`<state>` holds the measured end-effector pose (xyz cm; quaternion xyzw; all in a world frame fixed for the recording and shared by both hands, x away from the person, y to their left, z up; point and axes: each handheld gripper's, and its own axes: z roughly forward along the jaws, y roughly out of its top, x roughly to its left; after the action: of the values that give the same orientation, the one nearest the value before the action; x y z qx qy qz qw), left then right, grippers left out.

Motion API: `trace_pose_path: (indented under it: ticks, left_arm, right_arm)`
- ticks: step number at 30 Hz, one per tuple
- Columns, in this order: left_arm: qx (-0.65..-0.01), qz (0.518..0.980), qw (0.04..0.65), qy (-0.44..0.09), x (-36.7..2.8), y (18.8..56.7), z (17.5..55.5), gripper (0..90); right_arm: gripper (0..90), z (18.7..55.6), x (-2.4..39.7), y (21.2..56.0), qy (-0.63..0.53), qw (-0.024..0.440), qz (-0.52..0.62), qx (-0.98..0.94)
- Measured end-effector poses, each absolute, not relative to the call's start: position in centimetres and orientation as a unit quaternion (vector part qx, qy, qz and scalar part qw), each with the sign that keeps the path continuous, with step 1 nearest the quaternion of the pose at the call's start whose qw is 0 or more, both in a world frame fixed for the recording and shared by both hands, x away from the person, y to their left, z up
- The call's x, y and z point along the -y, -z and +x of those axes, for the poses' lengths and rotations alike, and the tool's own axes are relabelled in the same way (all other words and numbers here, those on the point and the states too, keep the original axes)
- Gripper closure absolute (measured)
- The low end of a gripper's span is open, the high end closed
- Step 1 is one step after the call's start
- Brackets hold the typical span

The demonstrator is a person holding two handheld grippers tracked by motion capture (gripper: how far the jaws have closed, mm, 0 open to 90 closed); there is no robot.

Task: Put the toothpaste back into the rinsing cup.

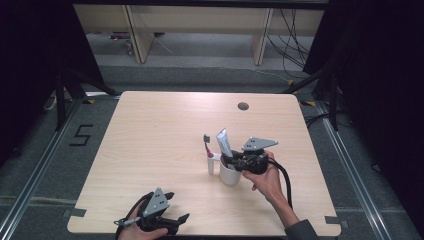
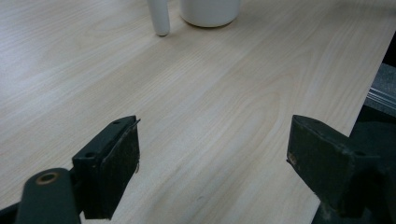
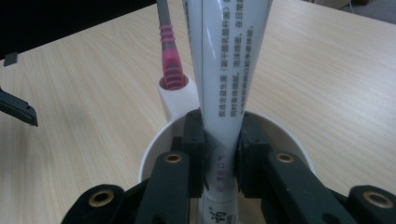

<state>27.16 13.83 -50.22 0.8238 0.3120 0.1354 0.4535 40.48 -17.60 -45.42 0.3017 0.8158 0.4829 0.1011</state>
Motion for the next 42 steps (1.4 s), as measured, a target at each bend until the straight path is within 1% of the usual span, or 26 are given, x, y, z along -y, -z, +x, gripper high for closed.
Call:
trace_pose_path:
  ticks: [1,4,6,8,9,10,12,14,18,19,21,22,23,24,25,28,29,32,34,35,37,41,42]
  left_arm:
    - [-0.309,0.828,0.447,-0.136,-13.93,50.14,27.21,16.6]
    - [-0.309,0.829,0.447,-0.135,-13.92,50.14,27.22,16.6]
    - [-0.312,0.824,0.452,-0.137,-13.84,50.19,27.16,16.6]
    - [-0.311,0.827,0.448,-0.138,-13.88,50.15,27.21,16.6]
    - [-0.309,0.828,0.447,-0.137,-13.91,50.14,27.21,16.6]
    - [-0.311,0.824,0.454,-0.136,-13.83,50.23,27.16,16.6]
    - [-0.309,0.828,0.447,-0.137,-13.96,50.15,27.23,16.6]
    - [-0.313,0.825,0.45,-0.136,-13.87,50.17,27.21,16.6]
    - [-0.306,0.833,0.439,-0.142,-14.04,50.05,27.25,16.6]
    - [-0.313,0.825,0.45,-0.138,-13.86,50.13,27.18,16.6]
    - [-0.311,0.824,0.453,-0.136,-13.85,50.22,27.16,16.6]
    - [-0.311,0.824,0.454,-0.138,-13.83,50.23,27.17,16.6]
    - [-0.312,0.825,0.451,-0.138,-13.85,50.16,27.18,16.6]
    - [-0.308,0.83,0.442,-0.142,-13.98,50.08,27.23,16.6]
    - [-0.306,0.832,0.439,-0.144,-14.01,50.06,27.23,16.6]
    - [-0.306,0.832,0.44,-0.143,-14.05,50.06,27.22,16.6]
    - [-0.306,0.832,0.439,-0.144,-14.06,50.05,27.26,16.6]
    - [-0.311,0.824,0.453,-0.138,-13.83,50.22,27.13,16.6]
    - [-0.312,0.825,0.45,-0.138,-13.84,50.14,27.16,16.6]
    - [-0.306,0.832,0.44,-0.143,-14.01,50.07,27.25,16.6]
    - [-0.311,0.823,0.454,-0.138,-13.83,50.18,27.13,16.6]
    - [-0.31,0.828,0.446,-0.14,-13.92,50.08,27.16,16.6]
    - [-0.311,0.823,0.455,-0.138,-13.82,50.18,27.13,16.6]
  right_arm:
    - [76.8,40.52,17.76,45.37,-0.48,0.117,0.296,-0.818]
    - [76.8,40.34,17.79,45.41,-0.482,0.099,0.304,-0.816]
    - [76.8,40.27,17.85,45.42,-0.482,0.112,0.303,-0.814]
    - [76.8,40.24,17.85,45.44,-0.483,0.101,0.303,-0.815]
    - [76.8,40.34,17.94,45.45,-0.483,0.109,0.298,-0.816]
    - [76.8,40.3,17.95,45.43,-0.483,0.108,0.3,-0.816]
    - [76.7,40.32,17.95,45.49,-0.484,0.103,0.298,-0.816]
    - [76.6,40.37,18.11,45.47,-0.483,0.115,0.298,-0.815]
    - [76.2,40.3,18.11,45.56,-0.486,0.106,0.308,-0.811]
    - [76.2,40.45,18.15,45.57,-0.487,0.102,0.299,-0.814]
    - [75.7,40.36,18.1,45.61,-0.489,0.098,0.306,-0.811]
    - [75.4,40.35,18.21,45.51,-0.483,0.112,0.303,-0.814]
    - [74.7,40.34,18.2,45.54,-0.486,0.118,0.303,-0.811]
    - [73.4,40.36,18.09,45.63,-0.492,0.099,0.305,-0.809]
    - [72.7,40.34,18.07,45.63,-0.491,0.094,0.31,-0.809]
    - [70.4,40.33,18.11,45.54,-0.485,0.105,0.305,-0.812]
    - [69.8,40.11,17.96,45.55,-0.487,0.095,0.32,-0.807]
    - [69.2,40.3,18.05,45.57,-0.492,0.093,0.31,-0.808]
    - [68.4,40.26,18.16,45.48,-0.493,0.108,0.309,-0.806]
    - [67.6,40.28,18.21,45.42,-0.492,0.106,0.308,-0.807]
    - [66.6,40.33,18.23,45.43,-0.497,0.112,0.308,-0.804]
    - [63.2,40.26,18.39,45.23,-0.496,0.105,0.315,-0.802]
    - [62.1,40.3,18.42,45.21,-0.502,0.11,0.313,-0.799]
